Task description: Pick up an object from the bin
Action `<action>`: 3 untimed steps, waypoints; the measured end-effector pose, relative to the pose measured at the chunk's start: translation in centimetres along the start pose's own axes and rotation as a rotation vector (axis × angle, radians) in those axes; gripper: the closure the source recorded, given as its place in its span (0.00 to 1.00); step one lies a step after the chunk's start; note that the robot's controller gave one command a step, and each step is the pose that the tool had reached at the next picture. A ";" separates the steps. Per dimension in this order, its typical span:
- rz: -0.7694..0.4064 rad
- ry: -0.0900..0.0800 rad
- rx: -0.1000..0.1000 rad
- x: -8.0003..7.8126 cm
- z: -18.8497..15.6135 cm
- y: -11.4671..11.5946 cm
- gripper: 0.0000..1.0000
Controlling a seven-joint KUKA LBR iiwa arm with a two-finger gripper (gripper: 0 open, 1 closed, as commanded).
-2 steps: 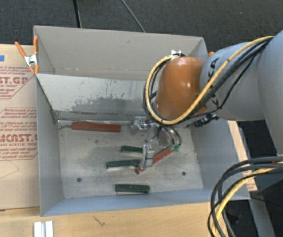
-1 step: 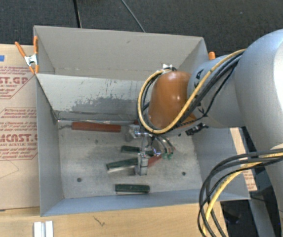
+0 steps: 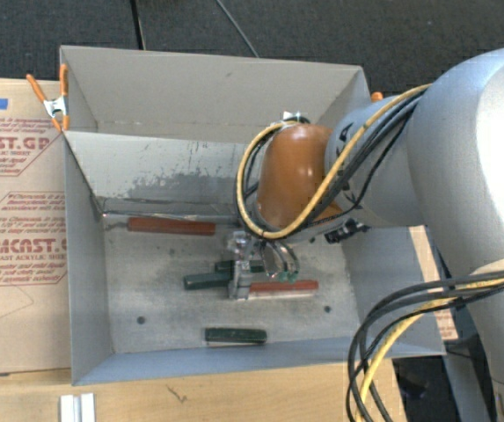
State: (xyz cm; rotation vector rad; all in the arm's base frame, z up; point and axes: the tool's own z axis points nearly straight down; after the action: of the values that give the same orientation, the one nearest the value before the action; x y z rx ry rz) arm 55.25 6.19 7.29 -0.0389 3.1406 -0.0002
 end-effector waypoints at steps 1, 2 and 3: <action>0.000 0.000 0.000 0.0 0.0 0.0 1.00; 0.000 0.002 0.000 0.1 -0.4 0.0 1.00; 0.000 0.010 0.000 0.4 -2.3 0.0 1.00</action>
Offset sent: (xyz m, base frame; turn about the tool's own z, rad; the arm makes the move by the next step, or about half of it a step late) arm 0.0001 0.0002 0.1081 0.0000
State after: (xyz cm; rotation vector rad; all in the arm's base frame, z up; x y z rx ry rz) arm 54.88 6.18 9.59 -0.0384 3.1504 -0.0007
